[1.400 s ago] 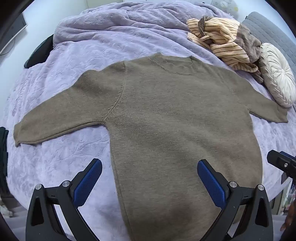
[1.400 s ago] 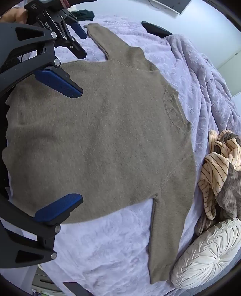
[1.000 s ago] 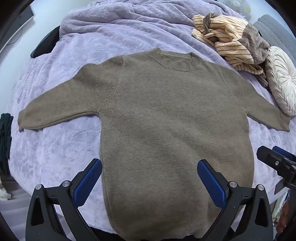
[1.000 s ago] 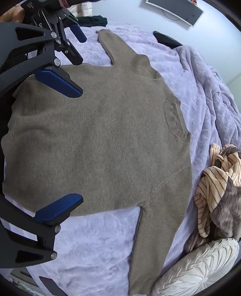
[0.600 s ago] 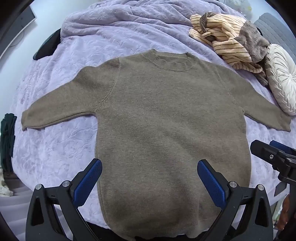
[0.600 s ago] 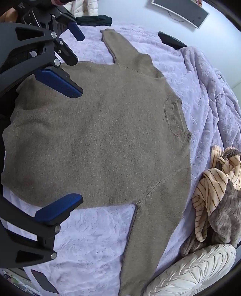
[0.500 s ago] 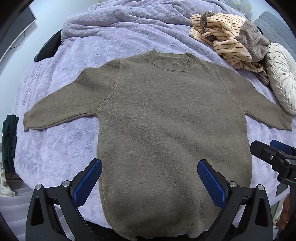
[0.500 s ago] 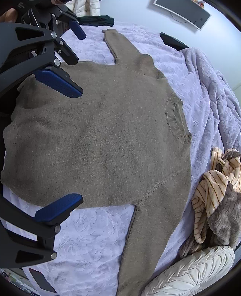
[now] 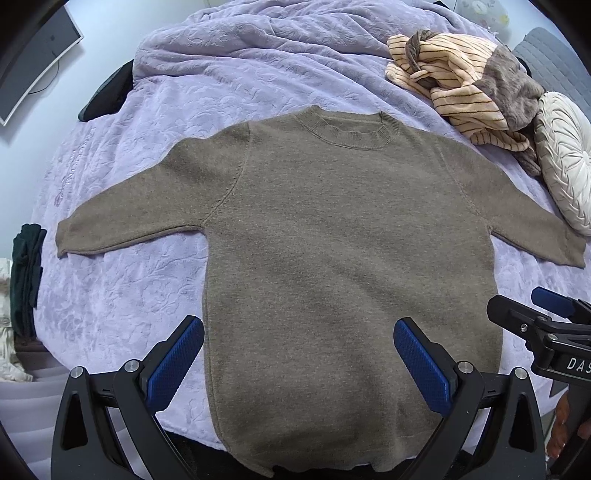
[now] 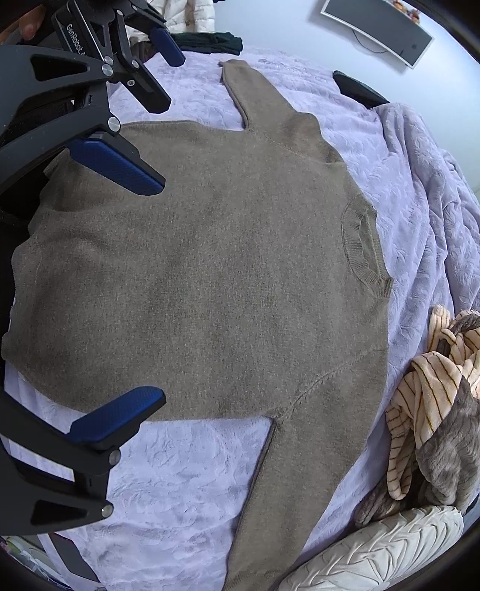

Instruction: Fold small clothes

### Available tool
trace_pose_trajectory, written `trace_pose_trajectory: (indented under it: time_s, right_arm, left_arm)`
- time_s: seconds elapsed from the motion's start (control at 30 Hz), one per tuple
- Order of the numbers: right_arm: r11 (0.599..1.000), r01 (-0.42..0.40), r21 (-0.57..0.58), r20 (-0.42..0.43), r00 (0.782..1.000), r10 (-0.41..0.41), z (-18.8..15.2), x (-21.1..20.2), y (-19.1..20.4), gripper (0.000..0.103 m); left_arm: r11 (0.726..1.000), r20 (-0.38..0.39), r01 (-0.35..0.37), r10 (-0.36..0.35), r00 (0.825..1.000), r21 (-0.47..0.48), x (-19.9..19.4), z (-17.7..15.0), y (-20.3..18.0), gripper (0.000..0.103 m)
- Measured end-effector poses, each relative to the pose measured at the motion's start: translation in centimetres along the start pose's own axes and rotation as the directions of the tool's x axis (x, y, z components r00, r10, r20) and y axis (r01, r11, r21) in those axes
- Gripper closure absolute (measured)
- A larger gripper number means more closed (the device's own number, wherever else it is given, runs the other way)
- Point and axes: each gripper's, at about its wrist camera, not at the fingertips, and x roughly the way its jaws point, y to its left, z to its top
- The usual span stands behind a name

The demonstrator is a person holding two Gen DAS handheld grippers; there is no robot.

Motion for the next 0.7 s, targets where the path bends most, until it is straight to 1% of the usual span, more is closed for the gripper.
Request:
trace_pose_trajectory:
  time_s: [0.43,0.7]
  right_arm:
    - [1.000,0.009,0.027,-0.010,1.000,-0.009,-0.6,-0.1,-1.0,0.000]
    - [0.999,0.035,-0.004,-0.009,0.999,-0.035,-0.4,-0.2,-0.9,0.000]
  left_arm:
    - [1.000,-0.013,0.014,-0.013,1.000,0.025,0.2,0.0,-1.1,0.000]
    - [0.999,-0.009,0.024,-0.024,1.000,0.022,0.1,-0.1,-1.1,0.000]
